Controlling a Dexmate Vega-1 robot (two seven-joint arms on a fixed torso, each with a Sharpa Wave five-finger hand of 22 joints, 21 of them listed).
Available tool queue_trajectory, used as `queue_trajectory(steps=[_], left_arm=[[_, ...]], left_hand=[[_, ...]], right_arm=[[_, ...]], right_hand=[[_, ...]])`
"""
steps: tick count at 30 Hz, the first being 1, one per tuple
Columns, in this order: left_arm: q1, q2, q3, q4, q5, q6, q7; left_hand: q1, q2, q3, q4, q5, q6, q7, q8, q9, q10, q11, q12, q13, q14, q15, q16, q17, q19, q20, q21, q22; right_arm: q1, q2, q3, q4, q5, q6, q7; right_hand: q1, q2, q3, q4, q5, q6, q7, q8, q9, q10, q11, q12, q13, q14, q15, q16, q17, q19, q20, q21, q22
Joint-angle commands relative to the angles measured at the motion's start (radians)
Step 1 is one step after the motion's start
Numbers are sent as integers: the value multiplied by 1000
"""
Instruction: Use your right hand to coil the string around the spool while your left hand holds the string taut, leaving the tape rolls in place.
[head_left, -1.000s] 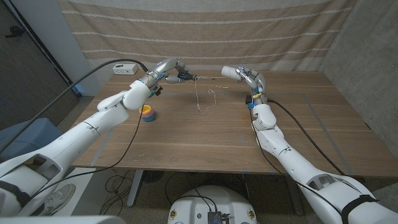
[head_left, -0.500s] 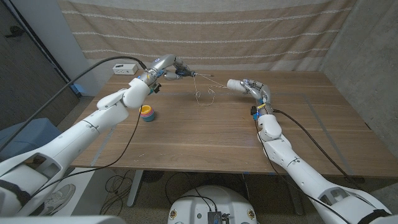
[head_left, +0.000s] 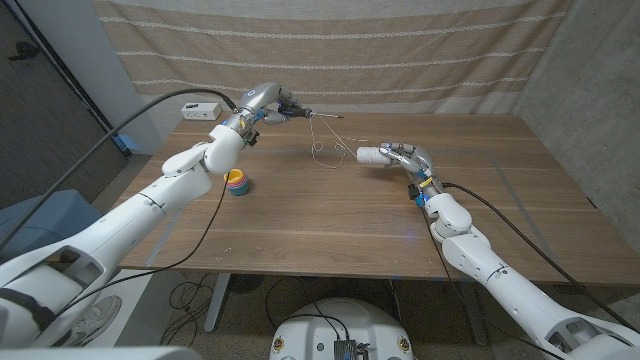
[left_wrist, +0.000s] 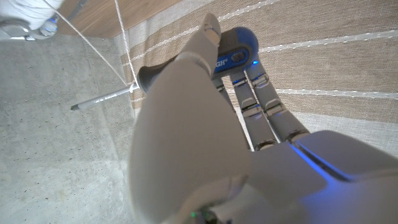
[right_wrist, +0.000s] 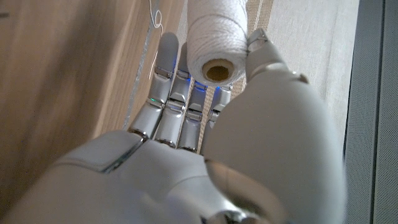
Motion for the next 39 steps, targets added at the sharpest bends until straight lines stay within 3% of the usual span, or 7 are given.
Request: queue_trajectory(steps=[1, 6, 17, 30, 39], left_arm=[[8, -11, 11, -24, 38, 68, 47], [16, -8, 11, -44, 48, 96, 56], [27, 3, 21, -73, 66, 129, 50], [32, 21, 33, -91, 70, 129, 10], [41, 28, 36, -95, 63, 117, -9]], left_hand=[[85, 98, 55, 48, 8, 92, 80, 3, 5, 12, 2, 3, 49, 137, -137, 5, 108, 4, -138, 181, 6], [85, 97, 56, 47, 9, 94, 78, 2, 5, 13, 1, 1, 50, 140, -139, 4, 108, 4, -138, 183, 5], [83, 96, 57, 48, 10, 92, 76, -1, 5, 13, 2, -3, 53, 141, -141, 3, 110, 3, -139, 187, 5], [80, 95, 59, 48, 11, 93, 76, -3, 5, 16, -1, -9, 54, 142, -142, 1, 111, 2, -140, 190, 4], [79, 95, 60, 48, 11, 95, 74, -3, 6, 18, -1, -11, 56, 141, -142, 0, 113, 1, -140, 192, 4]], right_arm=[[24, -66, -15, -10, 210, -54, 425], [49, -70, -21, -6, 276, -89, 576], [65, -54, -12, -41, 339, -82, 737], [72, 3, 9, -89, 370, -17, 770], [80, 47, 13, -121, 331, 33, 673]], right_hand=[[242, 232, 3, 4, 6, -1, 1, -1, 5, -4, 1, -2, 8, 202, -267, -5, 272, -12, -130, 13, -5], [243, 233, 4, 4, 7, -2, 1, -1, 6, -2, 4, -2, 10, 200, -267, -8, 274, -16, -130, 19, -12], [244, 236, 6, 5, 7, -7, 1, -2, 7, -5, 4, -5, 15, 199, -267, -13, 279, -23, -130, 31, -23], [244, 236, 6, 5, 6, -6, -1, -1, 8, -2, -4, -6, 19, 199, -267, -17, 284, -30, -130, 43, -35], [245, 236, 6, 5, 5, -3, -2, 0, 9, 0, -5, -9, 18, 201, -268, -19, 286, -33, -130, 51, -42]])
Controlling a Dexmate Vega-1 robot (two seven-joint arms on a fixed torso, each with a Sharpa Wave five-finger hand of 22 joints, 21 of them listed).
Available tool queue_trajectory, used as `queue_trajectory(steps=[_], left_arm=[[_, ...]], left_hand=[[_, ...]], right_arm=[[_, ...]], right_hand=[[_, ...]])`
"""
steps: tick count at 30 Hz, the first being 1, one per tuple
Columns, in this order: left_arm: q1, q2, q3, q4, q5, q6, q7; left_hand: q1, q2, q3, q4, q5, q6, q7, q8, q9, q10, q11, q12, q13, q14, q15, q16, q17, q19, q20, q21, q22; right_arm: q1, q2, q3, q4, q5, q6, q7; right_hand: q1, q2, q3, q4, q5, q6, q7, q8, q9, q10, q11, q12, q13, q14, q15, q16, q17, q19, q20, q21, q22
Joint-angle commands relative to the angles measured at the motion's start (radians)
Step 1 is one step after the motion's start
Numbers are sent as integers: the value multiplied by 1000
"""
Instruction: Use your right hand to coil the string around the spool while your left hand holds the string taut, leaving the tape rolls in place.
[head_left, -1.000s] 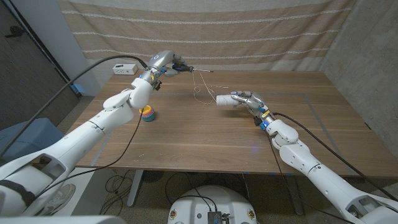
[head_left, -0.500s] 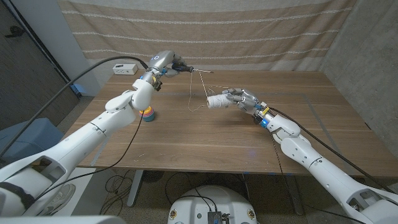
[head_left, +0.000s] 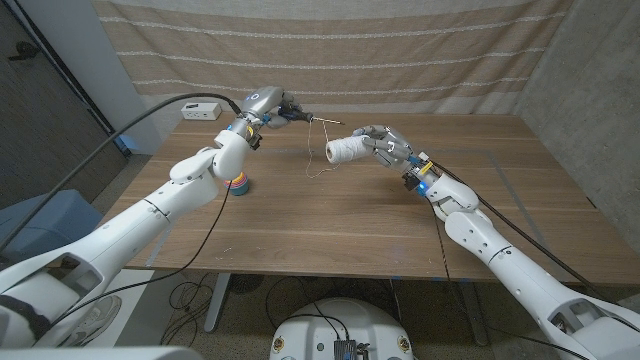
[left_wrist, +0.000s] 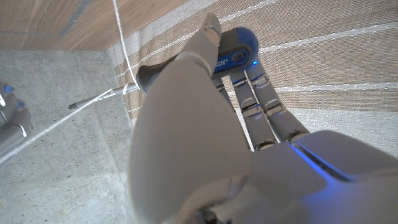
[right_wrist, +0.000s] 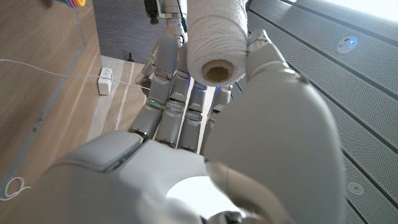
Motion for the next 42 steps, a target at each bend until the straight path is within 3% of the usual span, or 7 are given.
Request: queue_trajectory(steps=[1, 11, 28, 42], left_arm=[[10, 12, 8, -10, -4, -11, -28], [9, 11, 15, -2, -12, -38, -45], [19, 18, 2, 4, -32, -76, -55], [6, 4, -10, 54, -94, -139, -63]], left_hand=[[79, 94, 57, 51, 5, 83, 74, 5, 0, 8, -2, 5, 53, 140, -142, 3, 100, 2, -138, 192, 4], [78, 95, 58, 51, 5, 84, 76, 5, 1, 7, -1, 1, 57, 142, -143, 2, 101, 1, -138, 194, 4], [79, 94, 58, 49, 5, 85, 76, 3, 2, 8, -1, -5, 58, 141, -139, 1, 105, -1, -138, 196, 4], [79, 95, 58, 50, 4, 84, 76, 1, 3, 10, -1, -9, 62, 141, -140, -1, 104, -4, -138, 198, 3]], right_arm=[[12, 48, 7, -46, -33, 66, -81], [44, 68, -8, -65, -140, 107, -241], [152, 154, -15, 99, -192, 142, -378], [190, 197, -10, 232, -320, 159, -615]], right_hand=[[245, 235, 3, 1, 5, 2, 1, 0, 4, 5, -6, -5, 0, 202, -266, 0, 247, -5, -134, 6, -1], [244, 234, 2, 1, 4, 5, 2, 1, 4, 6, -9, -10, -4, 206, -265, -3, 249, -8, -134, 16, -10], [244, 231, 1, 1, 4, 5, 0, 1, 3, 8, -7, -16, -8, 209, -265, -9, 251, -13, -134, 31, -25], [244, 230, 1, 1, 5, 6, 0, 0, 3, 9, -7, -19, -6, 211, -265, -15, 252, -17, -133, 44, -39]])
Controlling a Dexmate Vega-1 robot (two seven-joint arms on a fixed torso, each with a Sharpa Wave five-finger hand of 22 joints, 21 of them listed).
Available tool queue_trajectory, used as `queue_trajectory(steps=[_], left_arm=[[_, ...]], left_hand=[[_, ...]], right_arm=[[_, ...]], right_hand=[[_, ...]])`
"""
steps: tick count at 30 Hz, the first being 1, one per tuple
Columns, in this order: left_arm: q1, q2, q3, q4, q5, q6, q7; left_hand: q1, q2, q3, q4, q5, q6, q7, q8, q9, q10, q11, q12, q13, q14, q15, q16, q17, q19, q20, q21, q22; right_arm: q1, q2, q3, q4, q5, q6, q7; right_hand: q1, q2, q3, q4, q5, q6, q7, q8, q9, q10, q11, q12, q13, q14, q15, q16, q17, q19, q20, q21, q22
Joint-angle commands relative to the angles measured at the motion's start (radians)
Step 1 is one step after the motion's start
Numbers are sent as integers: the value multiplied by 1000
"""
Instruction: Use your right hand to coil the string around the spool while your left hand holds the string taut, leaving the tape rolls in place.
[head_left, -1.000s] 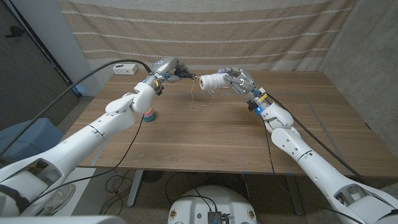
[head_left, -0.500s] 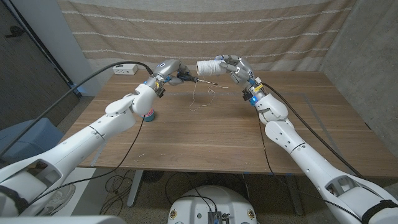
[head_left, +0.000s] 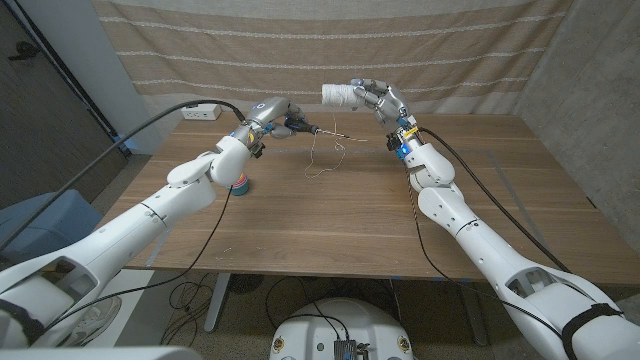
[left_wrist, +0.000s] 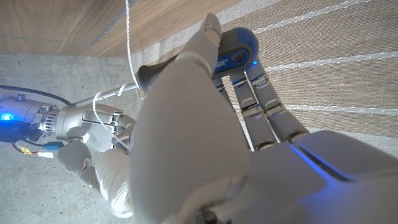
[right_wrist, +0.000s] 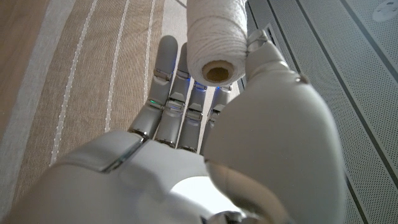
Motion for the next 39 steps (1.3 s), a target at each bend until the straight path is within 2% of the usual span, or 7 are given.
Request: queue_trajectory(steps=[1, 10, 19, 20, 24, 27, 39], left_arm=[[-11, -12, -12, 45, -55, -60, -8], [-20, -19, -19, 71, -90, -90, -16], [-26, -23, -26, 79, -101, -94, -15], [-27, -24, -26, 80, -101, -93, -14], [-34, -30, -26, 87, -97, -91, -6], [-37, -33, -25, 91, -91, -85, 3], [-60, -46, -13, 103, -62, -60, 24]], left_hand=[[79, 95, 58, 50, 4, 83, 77, 2, 5, 9, 3, 6, 59, 141, -139, 7, 104, -2, -137, 198, 6], [80, 94, 57, 49, 4, 83, 79, 1, 5, 10, 2, 3, 60, 141, -139, 6, 103, -3, -137, 199, 6], [81, 96, 57, 49, 4, 84, 78, 1, 7, 10, 4, 1, 63, 142, -138, 6, 102, -5, -137, 200, 6], [82, 96, 57, 49, 4, 83, 78, 0, 7, 11, 3, 1, 63, 142, -138, 6, 103, -5, -137, 200, 6], [82, 96, 56, 49, 4, 84, 79, 0, 6, 13, 4, -1, 61, 141, -137, 6, 105, -5, -137, 201, 6], [82, 97, 56, 49, 4, 84, 78, 0, 7, 11, 4, -1, 63, 142, -137, 5, 103, -6, -137, 201, 6], [82, 96, 54, 49, 4, 85, 77, -1, 7, 14, 3, -4, 67, 143, -138, 4, 103, -6, -138, 203, 6]], right_arm=[[39, 42, 5, 121, -111, 14, -216], [50, 46, -3, 201, -219, -2, -390], [49, 32, -16, 249, -265, -34, -459], [48, 31, -17, 252, -265, -38, -463], [41, 21, -26, 261, -273, -53, -466], [28, 11, -28, 254, -267, -70, -462], [-86, -79, -20, 131, -193, -131, -368]], right_hand=[[244, 230, 3, 0, 5, 6, 0, 0, 3, 4, -4, -4, 5, 209, -268, 0, 232, -7, -134, 10, -3], [244, 230, 3, 0, 5, 6, 0, 0, 3, 6, -3, -6, 6, 210, -268, -2, 234, -10, -133, 16, -11], [244, 230, 4, 0, 5, 8, 0, 0, 3, 8, 0, -8, 5, 211, -267, -6, 234, -12, -134, 23, -18], [244, 230, 4, 0, 5, 11, 1, 1, 3, 9, -6, -7, 6, 212, -267, -6, 235, -12, -134, 24, -20], [244, 230, 4, 0, 5, 10, 2, 0, 3, 9, 2, -9, 5, 213, -267, -7, 235, -13, -134, 27, -23], [245, 230, 4, 0, 5, 10, 0, 0, 3, 10, -3, -9, 7, 214, -267, -8, 236, -15, -134, 31, -27], [245, 230, 5, 0, 4, 7, 2, -2, 2, 10, -2, -11, 10, 215, -267, -13, 239, -20, -133, 42, -39]])
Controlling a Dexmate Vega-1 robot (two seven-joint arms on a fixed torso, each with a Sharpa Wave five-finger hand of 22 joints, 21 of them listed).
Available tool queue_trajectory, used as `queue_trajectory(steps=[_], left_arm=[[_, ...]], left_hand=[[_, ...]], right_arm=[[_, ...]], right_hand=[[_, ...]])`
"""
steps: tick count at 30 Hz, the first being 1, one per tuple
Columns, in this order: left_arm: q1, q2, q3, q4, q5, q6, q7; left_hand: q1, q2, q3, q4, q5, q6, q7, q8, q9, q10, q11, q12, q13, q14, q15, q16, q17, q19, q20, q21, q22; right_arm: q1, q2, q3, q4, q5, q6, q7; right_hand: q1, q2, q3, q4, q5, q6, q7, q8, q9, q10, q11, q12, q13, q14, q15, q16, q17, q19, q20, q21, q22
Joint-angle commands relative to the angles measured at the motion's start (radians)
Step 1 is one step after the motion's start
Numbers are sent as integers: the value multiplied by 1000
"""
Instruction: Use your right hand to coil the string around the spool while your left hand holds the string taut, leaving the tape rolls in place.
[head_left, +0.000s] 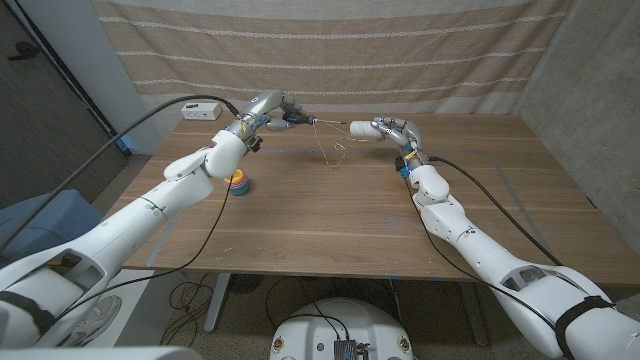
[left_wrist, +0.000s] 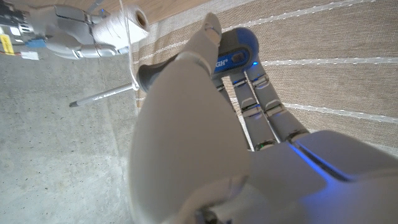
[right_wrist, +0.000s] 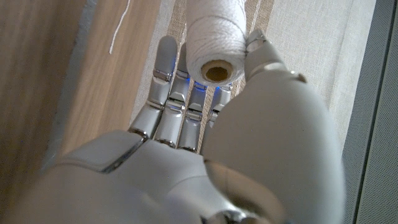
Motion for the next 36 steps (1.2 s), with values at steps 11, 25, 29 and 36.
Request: queue_trajectory(steps=[11, 25, 29, 36], left_arm=[[-43, -28, 31, 30, 59, 47, 43], [-50, -39, 47, 27, 87, 93, 70], [-50, -39, 50, 26, 87, 100, 70], [-51, -39, 56, 24, 89, 113, 68]], left_hand=[[82, 95, 57, 48, 5, 83, 75, 8, 3, 14, -7, -5, 40, 146, -139, 6, 70, 6, -140, 182, 5], [80, 94, 57, 48, 6, 87, 72, 8, 3, 15, -5, -8, 44, 148, -140, 5, 72, 6, -140, 185, 5], [79, 94, 56, 49, 6, 85, 71, 7, 3, 17, -7, -8, 45, 148, -141, 5, 72, 7, -140, 186, 5], [80, 93, 56, 48, 6, 84, 72, 6, 4, 19, -7, -11, 44, 149, -142, 4, 71, 7, -141, 186, 5]], right_arm=[[-179, -162, 9, -201, 131, -65, 219], [-152, -200, 18, -222, 338, -87, 619], [-139, -187, 25, -209, 388, -85, 716], [-119, -166, 36, -207, 451, -89, 853]], right_hand=[[236, 229, 8, 1, 4, 2, 0, -2, 3, 10, 0, -5, 8, 213, -270, 0, 243, -11, -137, 21, -13], [237, 230, 9, 1, 5, 0, 0, -3, 4, 9, 0, -6, 16, 212, -271, -5, 247, -19, -136, 34, -21], [238, 230, 10, 1, 5, -2, -1, -3, 4, 8, 1, -6, 18, 211, -271, -6, 248, -21, -136, 36, -22], [239, 231, 11, 1, 4, -2, -1, -3, 4, 8, 0, -9, 19, 211, -271, -8, 250, -25, -136, 42, -24]])
